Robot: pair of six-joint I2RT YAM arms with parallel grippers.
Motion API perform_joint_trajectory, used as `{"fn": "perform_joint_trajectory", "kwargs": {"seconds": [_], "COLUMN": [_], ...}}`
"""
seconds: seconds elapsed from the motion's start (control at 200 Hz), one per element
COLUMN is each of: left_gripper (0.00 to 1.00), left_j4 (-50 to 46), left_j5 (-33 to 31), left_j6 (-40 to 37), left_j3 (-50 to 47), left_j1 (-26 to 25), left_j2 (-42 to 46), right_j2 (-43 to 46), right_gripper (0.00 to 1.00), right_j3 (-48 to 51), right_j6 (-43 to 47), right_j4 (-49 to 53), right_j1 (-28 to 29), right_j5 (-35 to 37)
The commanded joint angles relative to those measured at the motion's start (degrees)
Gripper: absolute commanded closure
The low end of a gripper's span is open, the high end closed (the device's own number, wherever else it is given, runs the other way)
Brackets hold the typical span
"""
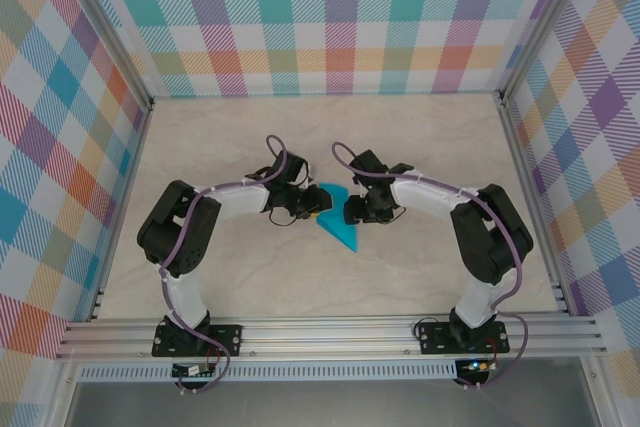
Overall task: Fold a paper plane with a square sheet of paper (fold left side to right side)
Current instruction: Fourth fold the wing at the center of the table.
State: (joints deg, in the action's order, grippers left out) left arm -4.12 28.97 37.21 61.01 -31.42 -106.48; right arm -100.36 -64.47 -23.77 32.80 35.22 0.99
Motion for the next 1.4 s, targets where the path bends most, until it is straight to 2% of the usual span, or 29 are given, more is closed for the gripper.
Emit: {"fn": "perform_joint_trajectory", "kwargs": {"seconds": [0.0,0.125,0.25,0.365,0.5,0.795,1.06,1.395], "left_gripper": [0.73,0.77,0.77,0.77,0.77,0.77,0.77,0.77], "left_j4": [0.53,0.23,-0.01,-1.04,-1.49,-2.34,-1.12,-0.8], "left_j5": [0.03,0.19,0.14,0.05,0.16,-1.17,-2.04,-1.57], "left_j6": [0.38,0.5,0.76,0.8,0.75,0.47,1.87,2.59], "left_j3": [1.73,2.2,2.66,3.47,4.02,3.69,2.91,3.66], "left_j1": [-0.57,-0.57,-0.7,-0.75,-0.92,-1.06,-1.28,-1.36], "left_j2": [0.65,0.75,0.92,0.66,0.56,1.09,1.73,0.71], "right_j2": [8.41,15.93,18.9,17.78,12.59,5.01,3.63,-0.54], "right_gripper": [0.37,0.29,0.27,0.27,0.27,0.29,0.32,0.38], "right_j3": [1.98,5.28,6.97,7.68,7.06,5.06,6.55,3.82], "right_j6": [2.61,3.9,4.73,4.79,5.29,8.47,7.65,7.08], "right_j4": [0.19,-0.84,-1.82,-3.72,-6.17,-9.07,-10.33,-9.33], "right_j1": [0.53,2.66,7.73,13.8,17.67,18.92,19.01,19.1], "right_j5": [4.9,7.57,10.6,14.19,17.36,19.43,20.07,21.73]}}
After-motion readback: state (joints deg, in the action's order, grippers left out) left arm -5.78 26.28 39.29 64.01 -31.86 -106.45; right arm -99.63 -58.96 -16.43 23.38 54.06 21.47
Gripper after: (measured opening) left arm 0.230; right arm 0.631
